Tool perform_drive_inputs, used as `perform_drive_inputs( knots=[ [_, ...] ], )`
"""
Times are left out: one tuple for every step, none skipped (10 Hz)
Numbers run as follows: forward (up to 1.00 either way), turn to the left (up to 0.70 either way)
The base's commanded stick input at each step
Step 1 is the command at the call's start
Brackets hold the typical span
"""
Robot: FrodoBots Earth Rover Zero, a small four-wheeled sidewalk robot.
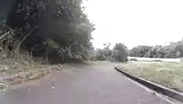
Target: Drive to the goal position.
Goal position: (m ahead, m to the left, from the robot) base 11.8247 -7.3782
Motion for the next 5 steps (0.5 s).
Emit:
perform_drive_inputs(
  knots=[
    [0.45, 0.0],
    [0.45, 0.0],
    [0.45, 0.0],
    [0.45, 0.0],
    [0.45, 0.0]
  ],
)
